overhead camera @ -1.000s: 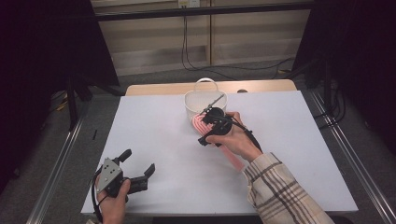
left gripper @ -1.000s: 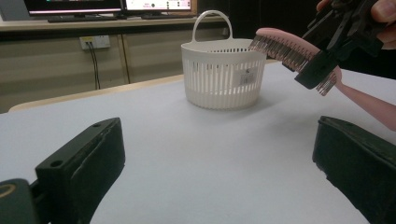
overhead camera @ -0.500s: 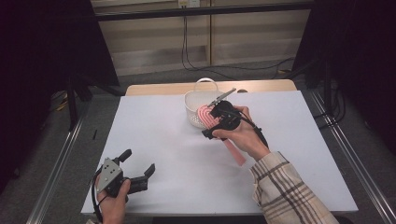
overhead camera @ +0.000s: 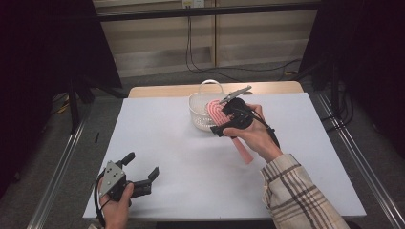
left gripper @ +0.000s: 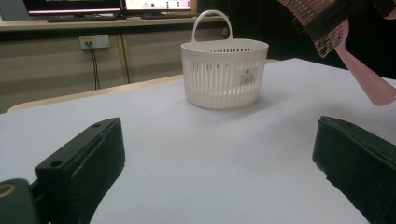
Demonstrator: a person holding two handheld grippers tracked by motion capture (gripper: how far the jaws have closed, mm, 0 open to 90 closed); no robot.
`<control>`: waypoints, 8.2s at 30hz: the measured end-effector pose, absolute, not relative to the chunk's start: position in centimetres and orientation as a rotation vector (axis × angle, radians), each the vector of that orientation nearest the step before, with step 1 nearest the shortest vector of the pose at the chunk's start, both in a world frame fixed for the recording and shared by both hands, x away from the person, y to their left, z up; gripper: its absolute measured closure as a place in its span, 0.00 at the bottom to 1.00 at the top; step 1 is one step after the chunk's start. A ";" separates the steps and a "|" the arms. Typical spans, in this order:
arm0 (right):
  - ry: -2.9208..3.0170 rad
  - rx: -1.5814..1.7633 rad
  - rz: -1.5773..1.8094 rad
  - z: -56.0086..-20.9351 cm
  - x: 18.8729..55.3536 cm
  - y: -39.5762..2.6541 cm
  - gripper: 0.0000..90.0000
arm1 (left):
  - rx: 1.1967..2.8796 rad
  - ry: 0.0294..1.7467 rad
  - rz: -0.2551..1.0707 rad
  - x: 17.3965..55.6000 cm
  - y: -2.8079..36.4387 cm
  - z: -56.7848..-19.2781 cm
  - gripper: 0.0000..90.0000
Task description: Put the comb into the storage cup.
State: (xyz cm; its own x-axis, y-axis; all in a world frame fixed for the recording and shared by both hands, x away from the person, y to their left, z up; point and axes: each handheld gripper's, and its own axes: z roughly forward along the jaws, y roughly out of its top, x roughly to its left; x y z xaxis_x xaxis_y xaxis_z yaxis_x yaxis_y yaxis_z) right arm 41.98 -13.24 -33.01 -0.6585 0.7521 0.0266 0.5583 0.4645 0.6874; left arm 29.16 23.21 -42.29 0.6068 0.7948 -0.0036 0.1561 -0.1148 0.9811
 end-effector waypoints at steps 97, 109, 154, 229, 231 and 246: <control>1.872 0.972 1.502 -28.2 43.4 -16.3 0.21 | 1.634 0.797 0.662 29.1 23.1 -42.3 0.03; 1.851 0.938 1.504 -26.7 44.1 -15.2 0.21 | 1.626 0.800 0.656 29.1 23.1 -42.4 0.03; 1.745 1.035 1.499 -26.8 49.6 -13.5 0.21 | 1.612 0.791 0.638 29.1 23.0 -42.4 0.03; 1.801 1.196 1.467 -35.2 51.7 -14.9 0.21 | 1.635 0.781 0.631 29.1 22.9 -42.4 0.03; 1.804 1.200 1.460 -35.4 51.8 -14.9 0.21 | 1.639 0.778 0.637 29.1 23.0 -42.4 0.03; 1.798 1.246 1.454 -36.9 51.7 -15.0 0.21 | 1.631 0.781 0.633 29.1 23.0 -42.4 0.03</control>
State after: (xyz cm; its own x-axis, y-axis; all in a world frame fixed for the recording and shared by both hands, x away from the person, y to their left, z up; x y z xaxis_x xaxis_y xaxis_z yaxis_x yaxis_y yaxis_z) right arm 51.75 -15.04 -36.85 -0.4494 0.8800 0.1537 0.3344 0.0062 0.9424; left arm 29.13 22.97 -42.39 0.6316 0.7752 -0.0076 0.1536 -0.1155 0.9814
